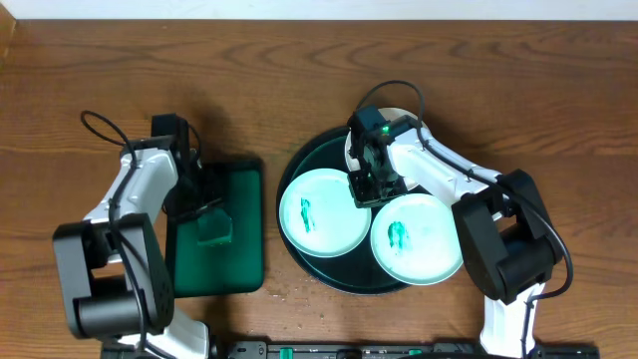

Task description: Clean dirty plates on tray and stack at the side

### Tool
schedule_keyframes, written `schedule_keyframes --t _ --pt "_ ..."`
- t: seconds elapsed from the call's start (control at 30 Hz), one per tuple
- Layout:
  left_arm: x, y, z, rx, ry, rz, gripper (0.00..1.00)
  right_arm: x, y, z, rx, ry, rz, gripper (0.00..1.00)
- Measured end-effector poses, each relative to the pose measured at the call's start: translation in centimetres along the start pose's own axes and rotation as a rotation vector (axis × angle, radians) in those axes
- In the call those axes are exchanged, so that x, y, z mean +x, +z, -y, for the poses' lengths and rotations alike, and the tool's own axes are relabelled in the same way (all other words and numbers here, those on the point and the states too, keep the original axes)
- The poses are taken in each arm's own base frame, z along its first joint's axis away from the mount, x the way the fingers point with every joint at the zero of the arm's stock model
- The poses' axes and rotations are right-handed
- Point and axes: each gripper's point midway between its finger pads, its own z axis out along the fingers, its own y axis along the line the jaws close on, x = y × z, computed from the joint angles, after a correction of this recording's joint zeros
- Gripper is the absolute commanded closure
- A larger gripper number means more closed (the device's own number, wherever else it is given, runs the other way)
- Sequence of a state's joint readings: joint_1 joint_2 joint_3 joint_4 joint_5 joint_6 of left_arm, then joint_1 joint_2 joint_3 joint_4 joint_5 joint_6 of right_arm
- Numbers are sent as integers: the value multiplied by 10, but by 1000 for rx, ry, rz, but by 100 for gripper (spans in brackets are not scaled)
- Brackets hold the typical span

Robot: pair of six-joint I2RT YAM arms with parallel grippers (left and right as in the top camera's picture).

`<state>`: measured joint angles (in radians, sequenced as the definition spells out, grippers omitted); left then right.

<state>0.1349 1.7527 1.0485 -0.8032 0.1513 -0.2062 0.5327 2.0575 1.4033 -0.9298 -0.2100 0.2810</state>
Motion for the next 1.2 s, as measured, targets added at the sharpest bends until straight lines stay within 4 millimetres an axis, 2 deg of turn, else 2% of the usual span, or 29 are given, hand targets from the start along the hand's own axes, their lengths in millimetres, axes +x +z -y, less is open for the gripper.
schedule_keyframes --t 0.23,0.53,0.83,1.2 --pt "3 12 -2 -11 -4 -39 50 0 0 0 0 0 -1 99" --pt "2 12 -2 -10 -4 -35 50 0 0 0 1 0 -2 99" --pt "2 11 0 -10 2 -33 44 0 0 0 1 0 -2 99" --pt "1 5 3 -4 14 -11 50 0 0 0 1 0 -2 99"
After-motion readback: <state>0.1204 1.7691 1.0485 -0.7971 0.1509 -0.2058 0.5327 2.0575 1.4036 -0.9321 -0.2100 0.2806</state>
